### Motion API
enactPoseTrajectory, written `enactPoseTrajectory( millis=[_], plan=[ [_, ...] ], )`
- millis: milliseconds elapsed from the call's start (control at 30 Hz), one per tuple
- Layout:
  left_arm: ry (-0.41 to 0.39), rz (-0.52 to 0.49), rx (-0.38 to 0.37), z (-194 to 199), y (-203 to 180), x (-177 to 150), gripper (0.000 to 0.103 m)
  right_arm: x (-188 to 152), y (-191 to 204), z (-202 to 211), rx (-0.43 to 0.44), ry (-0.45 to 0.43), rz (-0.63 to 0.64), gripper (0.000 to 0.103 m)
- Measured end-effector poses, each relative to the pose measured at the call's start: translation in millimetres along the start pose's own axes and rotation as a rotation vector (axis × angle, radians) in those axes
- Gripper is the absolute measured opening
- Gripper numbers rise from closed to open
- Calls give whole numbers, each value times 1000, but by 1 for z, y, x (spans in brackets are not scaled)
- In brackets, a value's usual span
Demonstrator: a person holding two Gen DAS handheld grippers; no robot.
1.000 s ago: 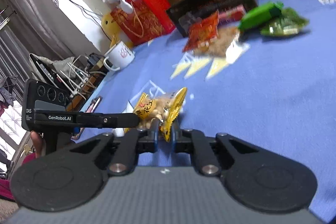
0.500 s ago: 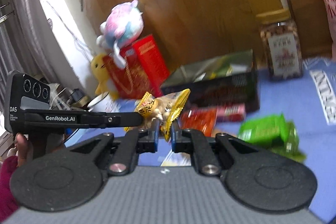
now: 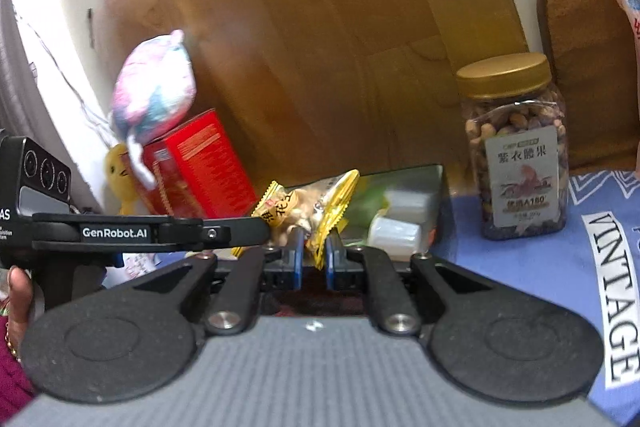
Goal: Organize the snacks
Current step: 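Open both tools over the tin box to drop the peanut bag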
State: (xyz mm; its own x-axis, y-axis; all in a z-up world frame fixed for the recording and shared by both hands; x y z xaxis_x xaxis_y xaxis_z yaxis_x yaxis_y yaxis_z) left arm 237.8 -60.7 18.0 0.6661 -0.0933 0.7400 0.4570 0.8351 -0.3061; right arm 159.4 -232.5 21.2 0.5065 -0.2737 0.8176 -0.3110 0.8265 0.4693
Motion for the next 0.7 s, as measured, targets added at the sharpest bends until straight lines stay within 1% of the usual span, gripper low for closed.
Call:
enactPoseTrajectory(
  millis=[167,300,433,500,633,700],
  plan=[
    [7,-34,65,-27,1,5,18,3,-14,-19,-25,16,-2,14],
    [8,-52,126,-44,4,5,18,3,-17,-36,-43,35,21,14],
    [4,-77,185,-54,5,3,18,2,-16,-44,-55,31,48,14],
    [-7,-88,211,-56,7,4,18,2,-15,-46,-58,24,55,19],
    [-41,-95,277,-57,8,5,18,4,-15,-46,-73,7,73,21],
    [-55,-98,304,-54,9,6,19,4,-17,-43,-79,-5,68,28]
  ],
)
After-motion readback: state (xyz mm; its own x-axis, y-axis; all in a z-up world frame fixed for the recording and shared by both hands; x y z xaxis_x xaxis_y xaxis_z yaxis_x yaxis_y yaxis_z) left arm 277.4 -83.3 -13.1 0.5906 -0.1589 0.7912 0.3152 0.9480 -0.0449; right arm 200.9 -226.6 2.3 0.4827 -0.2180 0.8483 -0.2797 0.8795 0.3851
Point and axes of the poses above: each gripper's, at about its wrist camera, not at the fingertips, and z roughly against the way its jaws point, y to its left, x to its top, the point moved 3 cm from there along -z, roughly the way its jaws point, and after that the axes turned 9 degrees about x, right-handed, at the moved point
